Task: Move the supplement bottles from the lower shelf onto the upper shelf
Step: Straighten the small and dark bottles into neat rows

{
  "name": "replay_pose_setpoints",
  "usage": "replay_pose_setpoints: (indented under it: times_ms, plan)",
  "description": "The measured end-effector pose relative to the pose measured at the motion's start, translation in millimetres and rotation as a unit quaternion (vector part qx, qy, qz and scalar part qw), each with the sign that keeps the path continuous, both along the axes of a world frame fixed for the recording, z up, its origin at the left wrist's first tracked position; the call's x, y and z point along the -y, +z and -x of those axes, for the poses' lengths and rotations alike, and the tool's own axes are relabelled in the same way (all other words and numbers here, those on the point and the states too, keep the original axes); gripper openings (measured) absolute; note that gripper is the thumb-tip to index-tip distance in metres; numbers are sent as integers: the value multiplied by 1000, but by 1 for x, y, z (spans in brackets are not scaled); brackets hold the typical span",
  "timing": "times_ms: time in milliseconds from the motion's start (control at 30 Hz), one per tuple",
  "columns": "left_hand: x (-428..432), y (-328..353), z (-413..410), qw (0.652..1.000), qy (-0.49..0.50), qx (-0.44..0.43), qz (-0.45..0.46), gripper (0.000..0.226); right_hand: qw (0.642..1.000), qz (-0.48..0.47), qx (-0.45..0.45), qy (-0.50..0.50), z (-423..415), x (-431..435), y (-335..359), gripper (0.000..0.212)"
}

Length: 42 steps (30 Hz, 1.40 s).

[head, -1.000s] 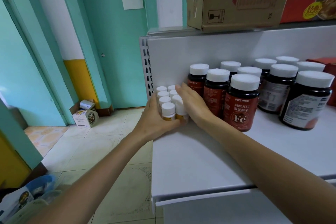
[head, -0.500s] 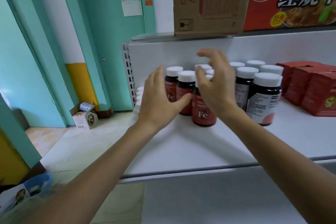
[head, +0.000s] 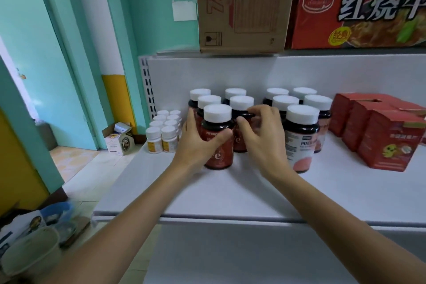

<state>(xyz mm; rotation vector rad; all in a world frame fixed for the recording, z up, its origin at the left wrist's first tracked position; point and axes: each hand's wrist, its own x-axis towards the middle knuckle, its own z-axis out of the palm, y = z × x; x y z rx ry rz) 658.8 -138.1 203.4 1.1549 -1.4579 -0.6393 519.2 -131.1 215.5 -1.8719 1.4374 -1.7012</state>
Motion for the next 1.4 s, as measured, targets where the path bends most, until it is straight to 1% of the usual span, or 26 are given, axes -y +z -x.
replay_pose_setpoints:
  times_ms: [100, 167, 233, 300, 433, 467, 500, 567, 633, 733, 867, 933, 1000, 1100, 1133, 1233, 1267, 1333, 1400]
  plan:
    - [-1, 9, 3, 995, -16, -93, -34, 84, 999, -30, 27, 1, -1, 2, -1, 33]
    - [4, 12, 5, 991, -8, -122, -47, 88, 996, -71, 43, 27, -4, 5, 0, 37]
    - [17, 7, 3, 990, 4, -132, -57, 99, 994, -82, 63, 44, -6, 8, 1, 34]
    - [31, 3, 1, 989, 10, -126, -74, 102, 988, -108, 96, 54, -5, 17, 1, 36]
    - [27, 18, 3, 994, 38, -82, -66, 84, 966, -191, 171, 39, -6, 43, 0, 54]
    - [29, 18, 1, 995, 42, -65, -64, 84, 961, -203, 183, 42, -7, 46, -1, 56]
    - [31, 17, -1, 996, 42, -51, -63, 87, 956, -213, 197, 50, -8, 49, -1, 53]
    - [37, 15, -6, 997, 34, -32, -68, 94, 947, -227, 215, 67, -10, 54, -2, 38]
    - [41, 14, -9, 997, 30, -16, -76, 94, 943, -235, 224, 78, -13, 57, -2, 39]
    - [41, 12, -12, 996, 16, -3, -89, 101, 945, -229, 221, 79, -15, 58, -4, 40]
    - [37, 16, -17, 996, -33, -20, -86, 89, 949, -209, 224, 74, -16, 57, -7, 39]
    - [34, 15, -16, 994, -38, -28, -95, 83, 952, -208, 214, 74, -16, 56, -6, 42]
    - [25, 13, -14, 995, -15, -16, -93, 95, 956, -209, 195, 68, -18, 53, -7, 48]
    - [3, 12, -11, 999, 12, 11, -52, 116, 961, -201, 179, 59, -17, 48, -9, 73]
    - [-3, 11, -9, 999, 16, 31, -37, 122, 962, -197, 180, 63, -17, 45, -8, 74]
    - [-11, 8, 2, 994, 33, 102, -12, 133, 969, -164, 159, 93, -14, 38, -7, 53]
    - [-11, 7, 4, 994, 35, 107, -15, 132, 970, -158, 152, 102, -13, 36, -6, 48]
    - [-8, 3, 4, 995, 29, 95, -20, 128, 969, -151, 158, 115, -13, 32, -2, 44]
    - [-6, -1, 1, 995, 19, 92, -18, 130, 966, -155, 161, 128, -11, 34, -2, 32]
